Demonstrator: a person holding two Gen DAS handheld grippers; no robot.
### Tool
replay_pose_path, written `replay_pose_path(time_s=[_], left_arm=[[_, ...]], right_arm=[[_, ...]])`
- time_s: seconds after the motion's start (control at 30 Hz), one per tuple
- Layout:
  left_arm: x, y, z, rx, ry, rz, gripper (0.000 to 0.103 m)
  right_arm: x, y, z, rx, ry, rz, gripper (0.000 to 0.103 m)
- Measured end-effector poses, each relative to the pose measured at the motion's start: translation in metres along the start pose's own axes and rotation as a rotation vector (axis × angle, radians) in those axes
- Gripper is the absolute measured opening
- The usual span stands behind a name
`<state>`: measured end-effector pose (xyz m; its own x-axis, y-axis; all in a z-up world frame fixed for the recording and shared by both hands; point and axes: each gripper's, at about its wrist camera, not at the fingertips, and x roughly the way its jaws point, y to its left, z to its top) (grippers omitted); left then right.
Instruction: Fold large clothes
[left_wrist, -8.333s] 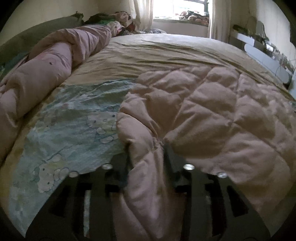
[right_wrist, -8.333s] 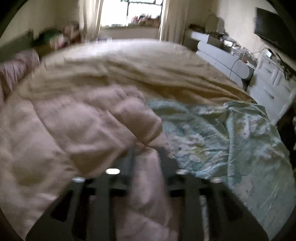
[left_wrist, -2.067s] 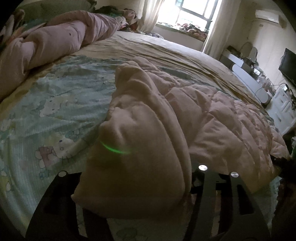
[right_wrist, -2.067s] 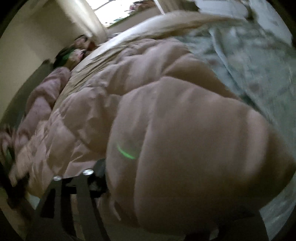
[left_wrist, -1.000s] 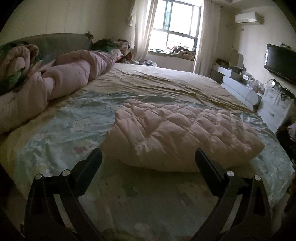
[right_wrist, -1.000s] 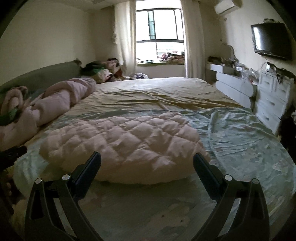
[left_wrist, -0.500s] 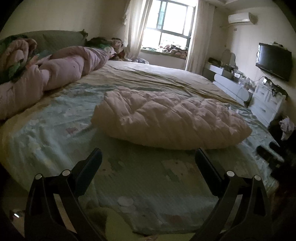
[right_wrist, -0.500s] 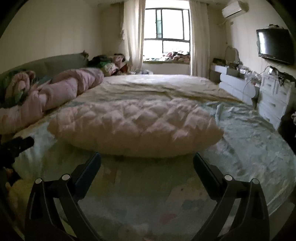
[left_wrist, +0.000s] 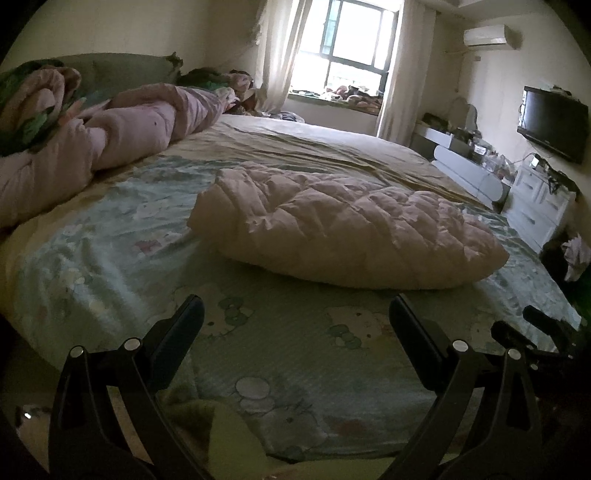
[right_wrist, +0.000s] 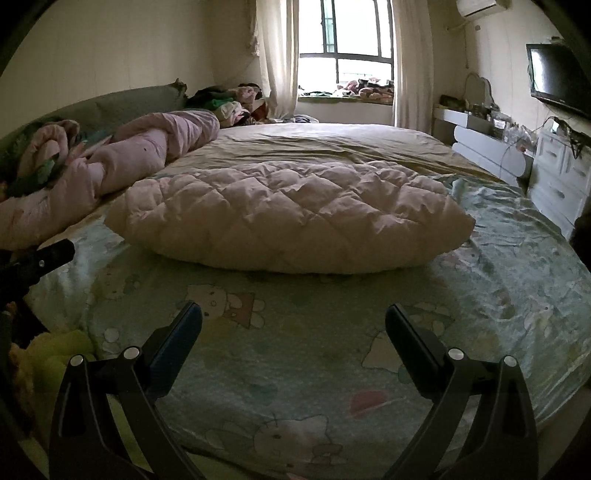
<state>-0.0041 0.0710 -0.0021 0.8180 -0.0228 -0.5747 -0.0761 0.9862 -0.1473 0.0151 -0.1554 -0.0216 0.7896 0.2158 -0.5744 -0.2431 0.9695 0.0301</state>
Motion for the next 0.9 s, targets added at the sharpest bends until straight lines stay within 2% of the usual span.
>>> replay_pose_path(time_s=[0.9], left_arm=[[0.0015,0.0057,-0.0073,0.008,0.030,0.003,0.094]], right_arm=[[-0.0020,0.0050,-0.0001,-0.015,-0.004,0.001,0.099]])
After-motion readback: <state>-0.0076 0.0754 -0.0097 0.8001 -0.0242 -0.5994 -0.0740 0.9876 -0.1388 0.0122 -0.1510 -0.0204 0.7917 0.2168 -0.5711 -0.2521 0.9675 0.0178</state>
